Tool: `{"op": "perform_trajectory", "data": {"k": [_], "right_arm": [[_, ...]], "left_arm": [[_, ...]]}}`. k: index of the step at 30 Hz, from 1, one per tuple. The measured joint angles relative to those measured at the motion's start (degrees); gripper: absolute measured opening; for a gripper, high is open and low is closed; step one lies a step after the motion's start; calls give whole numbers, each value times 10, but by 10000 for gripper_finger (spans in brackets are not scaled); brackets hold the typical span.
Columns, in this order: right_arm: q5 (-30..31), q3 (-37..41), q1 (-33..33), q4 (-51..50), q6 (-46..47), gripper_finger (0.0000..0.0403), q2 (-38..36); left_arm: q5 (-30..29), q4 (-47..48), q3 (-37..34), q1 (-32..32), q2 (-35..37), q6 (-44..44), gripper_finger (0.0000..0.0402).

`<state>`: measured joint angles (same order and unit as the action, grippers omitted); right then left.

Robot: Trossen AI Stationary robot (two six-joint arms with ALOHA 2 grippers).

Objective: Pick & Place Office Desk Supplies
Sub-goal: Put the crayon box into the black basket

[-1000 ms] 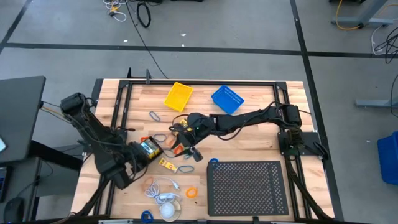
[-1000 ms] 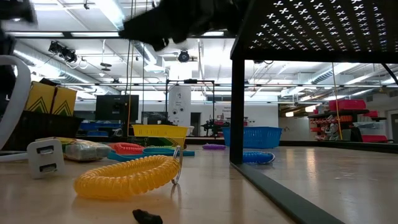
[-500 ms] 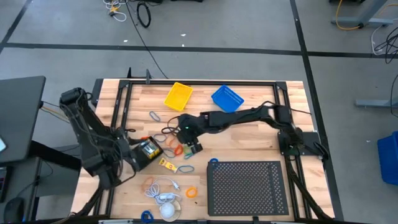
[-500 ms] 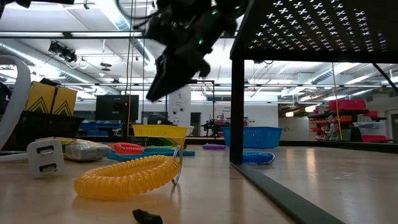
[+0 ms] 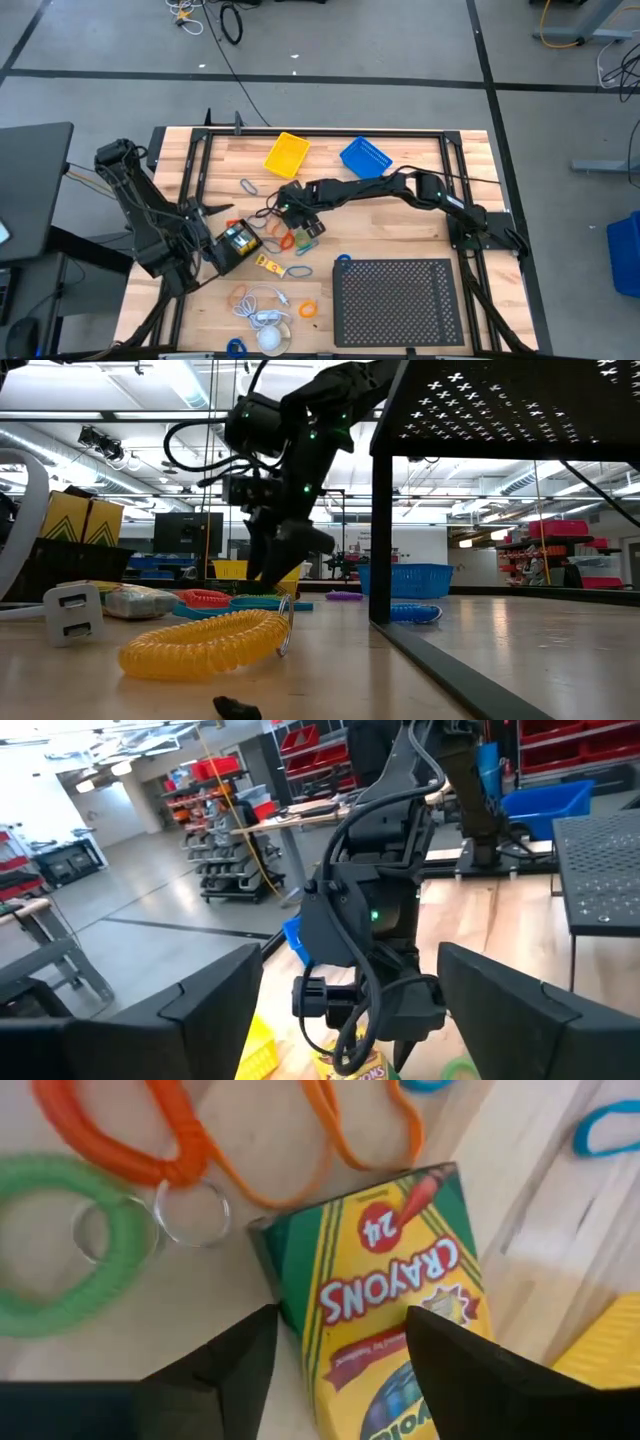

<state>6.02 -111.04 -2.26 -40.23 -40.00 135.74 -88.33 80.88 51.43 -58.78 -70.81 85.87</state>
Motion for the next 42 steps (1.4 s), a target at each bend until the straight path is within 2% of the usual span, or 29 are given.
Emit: {"op": "perform_trajectory", "data": {"k": [4, 12, 18, 23, 27, 30, 32, 35, 42], "right_arm": [[4, 0, 2, 6, -4, 222, 2], [10, 0, 16, 2, 3, 174, -3], [35, -36, 19, -20, 56, 182, -22], [90, -63, 6, -73, 80, 177, -31], [101, -66, -31, -130, 94, 138, -31], [90, -66, -52, -169, 96, 68, -31], [61, -66, -57, -180, 95, 19, -31], [33, -66, -57, -187, 93, 7, -30], [25, -66, -54, -192, 50, 2, -3]], "left_arm": [[0, 0, 0, 12, 0, -10, 284], [2, 0, 0, 15, 0, -14, 266], [4, -1, 0, 14, 0, -13, 266], [4, -1, 0, 14, 0, -13, 266], [4, -1, 0, 14, 0, -13, 266], [3, -1, 0, 14, 0, -13, 266], [3, -1, 0, 14, -1, -13, 266], [1, -1, 0, 14, 0, -13, 266], [0, -1, 0, 14, 0, -11, 265]]}}
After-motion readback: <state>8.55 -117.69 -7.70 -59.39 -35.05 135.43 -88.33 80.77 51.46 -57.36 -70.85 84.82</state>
